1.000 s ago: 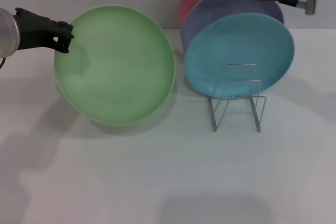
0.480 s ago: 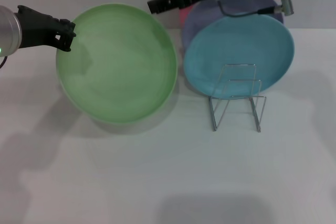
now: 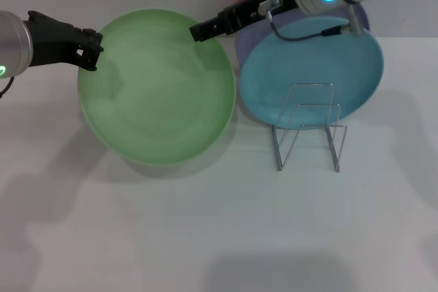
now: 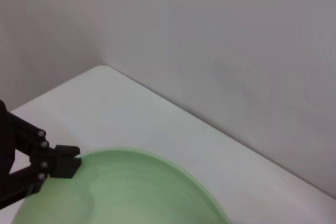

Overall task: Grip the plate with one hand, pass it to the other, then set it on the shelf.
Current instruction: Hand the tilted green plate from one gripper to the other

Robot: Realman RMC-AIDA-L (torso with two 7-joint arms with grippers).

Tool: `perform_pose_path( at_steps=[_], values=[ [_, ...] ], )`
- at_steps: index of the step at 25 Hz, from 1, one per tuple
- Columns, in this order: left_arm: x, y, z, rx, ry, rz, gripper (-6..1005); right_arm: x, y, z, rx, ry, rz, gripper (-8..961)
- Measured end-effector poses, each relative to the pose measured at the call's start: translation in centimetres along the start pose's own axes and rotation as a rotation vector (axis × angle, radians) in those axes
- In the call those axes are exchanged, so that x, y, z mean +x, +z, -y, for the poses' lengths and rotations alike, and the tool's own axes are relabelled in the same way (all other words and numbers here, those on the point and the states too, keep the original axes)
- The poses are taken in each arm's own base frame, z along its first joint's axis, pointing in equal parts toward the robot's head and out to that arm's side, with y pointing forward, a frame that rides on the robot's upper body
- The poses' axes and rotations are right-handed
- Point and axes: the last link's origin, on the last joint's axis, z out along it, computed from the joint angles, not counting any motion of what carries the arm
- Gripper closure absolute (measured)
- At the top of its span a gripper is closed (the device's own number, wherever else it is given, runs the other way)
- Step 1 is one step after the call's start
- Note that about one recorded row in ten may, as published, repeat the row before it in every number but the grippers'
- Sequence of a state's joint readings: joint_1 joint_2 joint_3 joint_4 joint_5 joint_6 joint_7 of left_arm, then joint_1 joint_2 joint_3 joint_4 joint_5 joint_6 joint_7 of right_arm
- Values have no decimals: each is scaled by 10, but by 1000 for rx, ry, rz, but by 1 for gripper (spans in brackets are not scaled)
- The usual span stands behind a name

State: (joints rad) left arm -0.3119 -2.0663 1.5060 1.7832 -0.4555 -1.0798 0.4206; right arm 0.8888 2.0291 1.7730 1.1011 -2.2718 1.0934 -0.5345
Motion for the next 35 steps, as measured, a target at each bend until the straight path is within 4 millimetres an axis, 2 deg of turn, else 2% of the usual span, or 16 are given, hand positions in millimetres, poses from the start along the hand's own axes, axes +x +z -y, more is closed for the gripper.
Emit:
perform_pose_path(
  at_steps=[13,23,29,32,35],
  values=[
    [0,0,-1,-7,-3,-3,933,5,14,-6,-2,-31,-33,128],
    [3,-1,-3,-22,-7,-15,927,10,28,-1,16,-39,-62,137],
    [3,-1,-1,-20,-5,-16,924,9,29,-3,17,-95,-39,336],
    [3,0,-1,-20,-5,-16,922,7,26,-3,22,-114,-17,572],
    [2,0,-2,-21,-7,-15,920,7,24,-3,22,-139,-11,719]
  ],
)
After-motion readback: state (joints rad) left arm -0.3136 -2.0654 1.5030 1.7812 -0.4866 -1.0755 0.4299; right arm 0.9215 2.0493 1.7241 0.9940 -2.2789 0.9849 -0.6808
